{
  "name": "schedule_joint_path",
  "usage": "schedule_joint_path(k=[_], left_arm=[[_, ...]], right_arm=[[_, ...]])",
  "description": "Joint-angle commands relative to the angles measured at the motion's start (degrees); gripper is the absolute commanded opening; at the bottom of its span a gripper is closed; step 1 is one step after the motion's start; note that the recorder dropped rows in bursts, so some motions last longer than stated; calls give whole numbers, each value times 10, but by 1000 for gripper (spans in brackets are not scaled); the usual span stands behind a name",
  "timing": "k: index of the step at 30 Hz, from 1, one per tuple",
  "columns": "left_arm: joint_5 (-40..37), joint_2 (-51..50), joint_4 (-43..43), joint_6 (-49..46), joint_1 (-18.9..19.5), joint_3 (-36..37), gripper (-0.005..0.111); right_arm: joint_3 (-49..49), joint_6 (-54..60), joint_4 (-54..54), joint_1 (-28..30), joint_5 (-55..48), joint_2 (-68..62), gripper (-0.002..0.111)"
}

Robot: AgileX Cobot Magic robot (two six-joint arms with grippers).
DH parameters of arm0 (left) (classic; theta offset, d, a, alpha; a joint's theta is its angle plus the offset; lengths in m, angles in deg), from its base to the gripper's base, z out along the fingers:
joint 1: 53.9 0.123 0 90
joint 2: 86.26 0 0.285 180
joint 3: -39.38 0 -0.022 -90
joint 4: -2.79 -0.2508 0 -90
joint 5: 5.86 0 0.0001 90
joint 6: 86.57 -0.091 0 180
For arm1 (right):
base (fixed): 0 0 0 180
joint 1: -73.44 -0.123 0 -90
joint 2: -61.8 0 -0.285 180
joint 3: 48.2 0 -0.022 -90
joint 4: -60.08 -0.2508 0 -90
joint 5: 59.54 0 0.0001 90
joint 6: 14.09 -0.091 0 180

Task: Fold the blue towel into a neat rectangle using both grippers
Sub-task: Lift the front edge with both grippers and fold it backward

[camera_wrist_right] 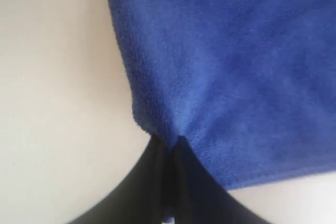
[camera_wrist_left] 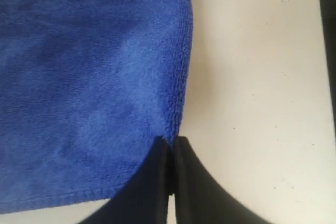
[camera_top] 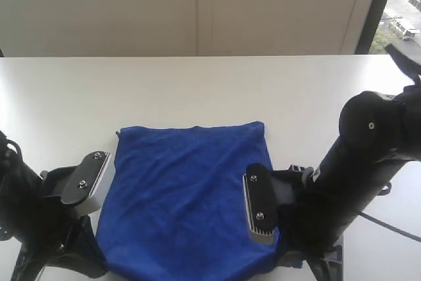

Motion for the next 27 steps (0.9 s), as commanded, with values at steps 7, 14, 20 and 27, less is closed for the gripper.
schedule_joint_path(k=[7, 14, 20, 27], left_arm=[[202, 41, 3, 65, -2, 3, 0], [413, 22, 3, 59, -2, 3, 0], [427, -41, 3, 58, -2, -57, 0], [429, -106, 3, 54, -2, -134, 0]], right_arm=[[1, -285, 131, -3, 191, 45, 0], [-48, -403, 221, 9, 302, -30, 0], [-115, -411, 222, 43, 304, -91, 0], [-145, -411, 223, 61, 304, -130, 0]])
